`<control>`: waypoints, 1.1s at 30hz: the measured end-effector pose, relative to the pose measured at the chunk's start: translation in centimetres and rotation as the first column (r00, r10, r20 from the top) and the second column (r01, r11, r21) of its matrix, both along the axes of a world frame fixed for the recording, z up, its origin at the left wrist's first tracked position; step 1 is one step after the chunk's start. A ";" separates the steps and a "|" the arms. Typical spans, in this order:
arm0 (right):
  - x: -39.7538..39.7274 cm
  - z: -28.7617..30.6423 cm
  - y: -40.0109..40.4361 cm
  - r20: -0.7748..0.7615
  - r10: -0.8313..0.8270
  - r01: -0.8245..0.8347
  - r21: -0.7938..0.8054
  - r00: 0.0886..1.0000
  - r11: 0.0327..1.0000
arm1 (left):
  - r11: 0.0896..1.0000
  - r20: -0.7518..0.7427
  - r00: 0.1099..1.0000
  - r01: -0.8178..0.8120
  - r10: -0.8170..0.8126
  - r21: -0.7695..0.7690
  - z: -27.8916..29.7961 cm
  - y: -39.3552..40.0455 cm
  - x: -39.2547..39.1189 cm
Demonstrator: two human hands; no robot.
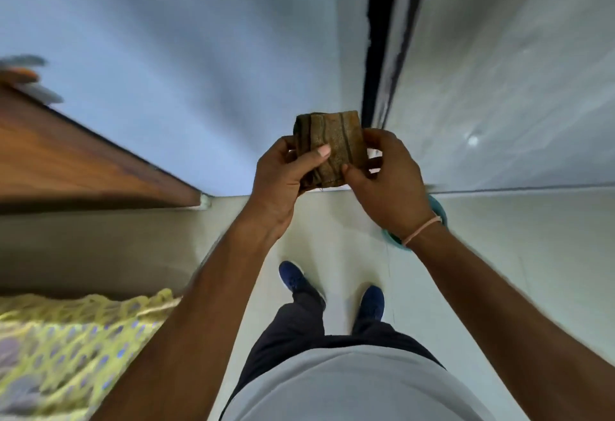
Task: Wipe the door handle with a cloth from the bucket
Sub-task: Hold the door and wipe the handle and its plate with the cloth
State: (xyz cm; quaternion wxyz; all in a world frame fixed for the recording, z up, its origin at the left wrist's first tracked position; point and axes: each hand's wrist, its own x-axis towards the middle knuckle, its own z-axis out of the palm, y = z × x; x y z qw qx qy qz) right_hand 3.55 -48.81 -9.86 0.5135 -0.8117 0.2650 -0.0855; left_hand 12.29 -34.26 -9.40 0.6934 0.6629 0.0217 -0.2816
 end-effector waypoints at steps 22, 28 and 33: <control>19.1 1.1 37.3 -0.006 0.578 -0.563 0.220 0.816 0.797 | 0.845 0.099 0.849 -0.527 0.519 0.090 0.4 39.2 9.6; 24.0 -0.3 42.1 -0.043 0.573 -0.538 0.296 0.818 0.790 | 0.761 0.124 0.781 -0.625 0.612 0.173 -0.5 43.9 13.6; 29.7 -1.7 45.7 -0.132 0.539 -0.436 0.445 0.832 0.782 | 0.774 0.102 0.833 -0.544 0.543 0.325 -2.7 45.9 18.1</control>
